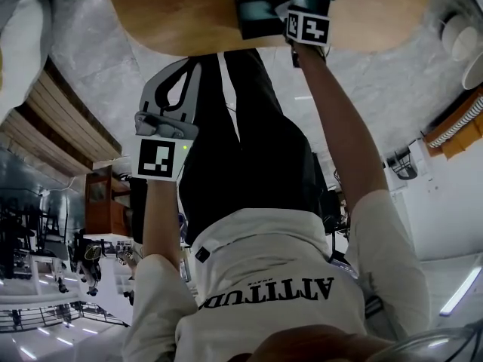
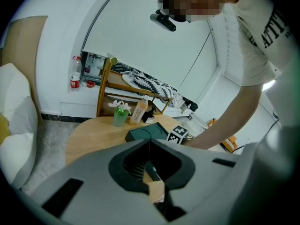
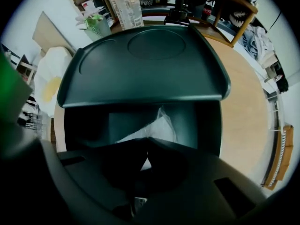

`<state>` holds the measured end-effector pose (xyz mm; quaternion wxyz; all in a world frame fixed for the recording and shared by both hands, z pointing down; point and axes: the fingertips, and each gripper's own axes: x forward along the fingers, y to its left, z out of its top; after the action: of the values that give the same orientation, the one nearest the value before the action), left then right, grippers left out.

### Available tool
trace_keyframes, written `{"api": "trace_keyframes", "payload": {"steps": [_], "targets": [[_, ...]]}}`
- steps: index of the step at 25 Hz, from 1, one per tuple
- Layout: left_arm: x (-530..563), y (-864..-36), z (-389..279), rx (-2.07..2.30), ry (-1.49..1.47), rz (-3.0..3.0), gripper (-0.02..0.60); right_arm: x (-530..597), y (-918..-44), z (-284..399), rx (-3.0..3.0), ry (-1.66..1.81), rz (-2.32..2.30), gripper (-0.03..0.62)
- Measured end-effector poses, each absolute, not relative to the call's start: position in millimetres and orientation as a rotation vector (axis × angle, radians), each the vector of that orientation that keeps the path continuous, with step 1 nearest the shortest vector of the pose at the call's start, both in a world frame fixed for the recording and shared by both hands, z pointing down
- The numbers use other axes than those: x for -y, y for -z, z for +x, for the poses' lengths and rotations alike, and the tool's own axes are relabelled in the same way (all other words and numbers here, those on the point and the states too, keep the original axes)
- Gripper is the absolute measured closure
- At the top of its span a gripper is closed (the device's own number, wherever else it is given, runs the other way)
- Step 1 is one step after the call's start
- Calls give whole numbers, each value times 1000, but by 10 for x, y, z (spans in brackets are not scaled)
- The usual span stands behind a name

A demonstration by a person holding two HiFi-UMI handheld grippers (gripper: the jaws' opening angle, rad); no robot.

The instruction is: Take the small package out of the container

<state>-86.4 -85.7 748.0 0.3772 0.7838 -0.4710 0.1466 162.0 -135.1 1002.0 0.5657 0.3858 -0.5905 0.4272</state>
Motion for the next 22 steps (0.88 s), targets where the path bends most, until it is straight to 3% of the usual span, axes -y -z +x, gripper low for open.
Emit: {"api": "trace_keyframes", "payload": {"steps": [12, 22], "targets": [[830, -7143, -923, 1226, -373, 2050, 558, 1228, -9499, 1464, 1553, -982, 872, 574], [871, -6209, -886, 1266, -340, 2165, 558, 1306, -8457, 1319, 1691, -914, 879, 574]]}}
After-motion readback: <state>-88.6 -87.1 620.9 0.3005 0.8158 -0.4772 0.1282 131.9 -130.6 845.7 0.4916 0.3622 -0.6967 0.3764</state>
